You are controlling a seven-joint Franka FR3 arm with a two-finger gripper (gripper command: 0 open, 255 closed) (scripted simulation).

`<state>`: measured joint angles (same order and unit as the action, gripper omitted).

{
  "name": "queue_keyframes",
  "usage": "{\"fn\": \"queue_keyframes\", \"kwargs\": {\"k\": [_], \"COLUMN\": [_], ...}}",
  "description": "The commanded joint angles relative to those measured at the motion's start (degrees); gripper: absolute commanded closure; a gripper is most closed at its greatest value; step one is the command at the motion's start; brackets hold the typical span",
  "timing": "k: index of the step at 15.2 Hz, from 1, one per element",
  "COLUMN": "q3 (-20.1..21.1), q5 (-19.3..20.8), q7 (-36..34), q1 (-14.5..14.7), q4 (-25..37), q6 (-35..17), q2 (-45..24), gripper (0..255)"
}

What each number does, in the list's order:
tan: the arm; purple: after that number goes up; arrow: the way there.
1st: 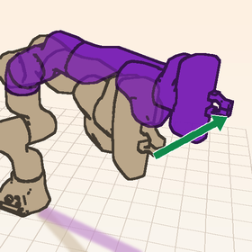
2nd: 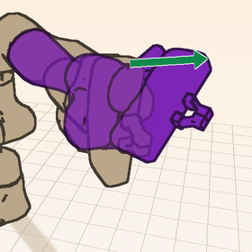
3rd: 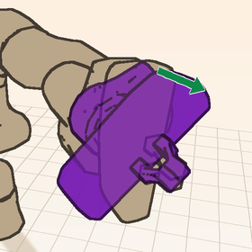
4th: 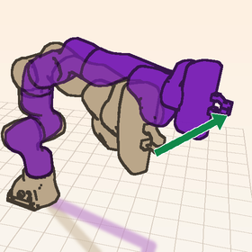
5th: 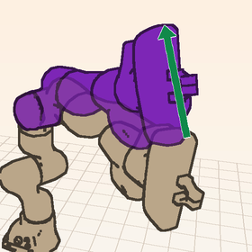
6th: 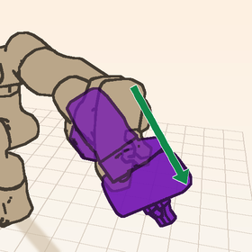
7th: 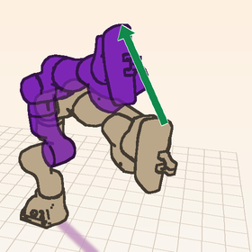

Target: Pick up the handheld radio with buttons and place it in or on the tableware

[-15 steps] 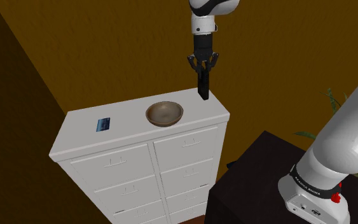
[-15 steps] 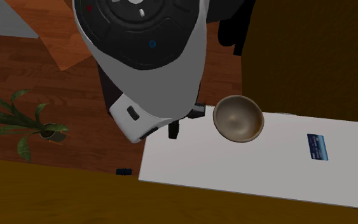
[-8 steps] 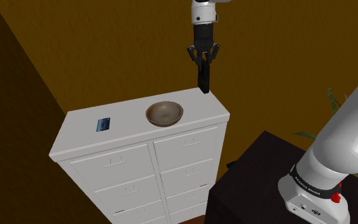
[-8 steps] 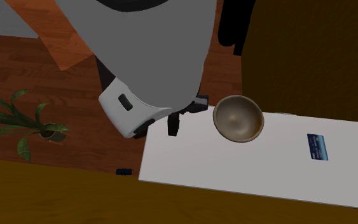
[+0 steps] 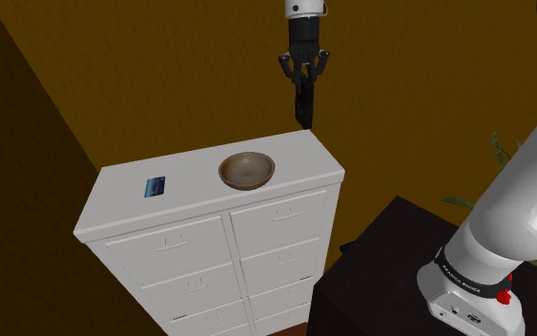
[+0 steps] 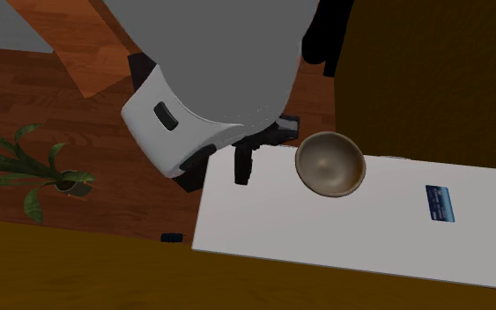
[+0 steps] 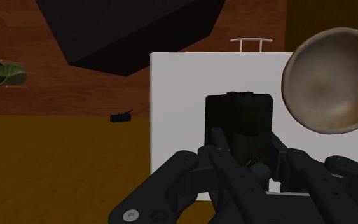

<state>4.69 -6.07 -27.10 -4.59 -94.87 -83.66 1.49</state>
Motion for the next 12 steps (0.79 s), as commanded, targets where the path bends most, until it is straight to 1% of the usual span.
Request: {"fn": "queue_keyframes", "kwargs": {"k": [1,7,12], "q3": [1.0,4.9,7.9], "q5": [-0.3,-0.9,-0.4], "q7": [-2.0,-10.5,-17.7], "q1": [0.9,5.1,9.0], "q4": [1.5,9.5,19.0], "q6": [0.6,2.9,5.6], "q2": [-0.7,-5.4,-11.5], "gripper": [255,255,255]}}
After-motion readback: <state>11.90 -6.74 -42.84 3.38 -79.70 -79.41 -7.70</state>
